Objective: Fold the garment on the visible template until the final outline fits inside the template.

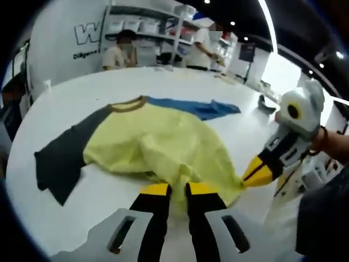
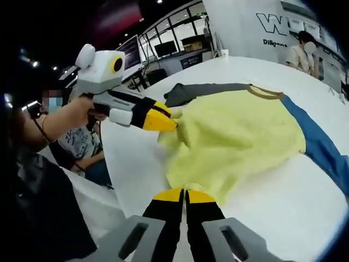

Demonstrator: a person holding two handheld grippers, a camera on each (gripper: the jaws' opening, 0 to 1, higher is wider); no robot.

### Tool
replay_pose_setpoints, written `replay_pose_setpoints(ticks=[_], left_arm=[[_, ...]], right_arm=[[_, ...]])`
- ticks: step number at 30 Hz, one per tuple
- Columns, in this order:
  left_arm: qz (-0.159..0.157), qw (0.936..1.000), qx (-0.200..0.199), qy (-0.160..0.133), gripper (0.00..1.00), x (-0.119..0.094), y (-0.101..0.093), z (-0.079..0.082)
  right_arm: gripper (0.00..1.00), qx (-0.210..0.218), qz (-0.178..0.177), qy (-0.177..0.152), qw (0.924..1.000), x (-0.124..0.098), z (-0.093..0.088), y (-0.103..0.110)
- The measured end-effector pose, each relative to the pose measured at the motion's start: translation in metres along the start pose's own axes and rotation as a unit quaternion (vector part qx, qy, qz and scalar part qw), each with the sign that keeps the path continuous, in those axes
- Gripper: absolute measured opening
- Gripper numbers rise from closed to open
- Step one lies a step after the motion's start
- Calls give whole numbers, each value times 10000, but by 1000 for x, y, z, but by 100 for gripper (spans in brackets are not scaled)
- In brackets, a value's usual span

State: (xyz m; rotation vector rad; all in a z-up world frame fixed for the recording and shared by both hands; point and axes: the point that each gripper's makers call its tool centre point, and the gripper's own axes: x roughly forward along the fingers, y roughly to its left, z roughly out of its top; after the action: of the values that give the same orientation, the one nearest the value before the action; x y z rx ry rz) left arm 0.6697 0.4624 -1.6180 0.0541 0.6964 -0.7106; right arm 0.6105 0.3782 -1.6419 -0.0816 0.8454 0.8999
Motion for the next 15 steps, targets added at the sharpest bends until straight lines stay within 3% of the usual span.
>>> replay_pose_setpoints(ticks=[4, 9, 15], left_arm=[[61, 10000, 53, -28, 28, -3, 8, -9], [92, 9999, 114, -55, 37, -9, 8, -17], [97, 10000, 23, 7, 44, -10, 11, -47]], right_arm=[[0, -15, -45, 2, 10000, 1, 2, 3], [0, 38, -48, -5, 10000, 4, 1, 0], [0, 48, -43, -8, 10000, 2, 1, 4]])
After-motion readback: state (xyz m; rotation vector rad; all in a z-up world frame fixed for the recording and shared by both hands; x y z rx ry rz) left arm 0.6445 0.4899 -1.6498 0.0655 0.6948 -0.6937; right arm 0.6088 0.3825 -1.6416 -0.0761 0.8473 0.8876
